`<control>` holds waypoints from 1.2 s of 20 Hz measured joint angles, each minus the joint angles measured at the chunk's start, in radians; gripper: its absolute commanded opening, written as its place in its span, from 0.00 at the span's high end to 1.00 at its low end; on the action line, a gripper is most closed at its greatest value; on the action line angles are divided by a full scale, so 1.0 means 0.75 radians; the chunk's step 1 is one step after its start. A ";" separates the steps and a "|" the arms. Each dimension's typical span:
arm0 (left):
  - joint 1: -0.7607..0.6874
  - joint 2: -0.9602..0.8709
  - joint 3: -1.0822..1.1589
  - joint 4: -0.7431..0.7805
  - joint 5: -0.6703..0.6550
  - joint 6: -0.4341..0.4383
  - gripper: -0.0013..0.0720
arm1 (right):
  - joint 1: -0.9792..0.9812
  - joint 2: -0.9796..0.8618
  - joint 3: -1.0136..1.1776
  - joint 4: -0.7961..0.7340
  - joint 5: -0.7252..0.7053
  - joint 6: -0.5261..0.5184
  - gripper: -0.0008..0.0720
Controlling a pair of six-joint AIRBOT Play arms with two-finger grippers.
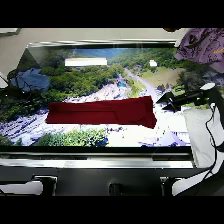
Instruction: Fold the clothes and pants, and hang the long-sleeved shirts on hangers.
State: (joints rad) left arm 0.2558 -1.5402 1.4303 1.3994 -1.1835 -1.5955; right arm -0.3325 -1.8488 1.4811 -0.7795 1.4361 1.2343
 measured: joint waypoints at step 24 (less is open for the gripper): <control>-0.234 -0.101 0.006 -0.431 0.078 -0.027 0.97 | 0.227 0.318 -0.004 -0.304 -0.086 0.318 0.96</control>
State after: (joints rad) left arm 0.0803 -1.6161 1.4345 1.0763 -1.1252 -1.6157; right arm -0.1619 -1.6100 1.4780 -1.0073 1.3712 1.4727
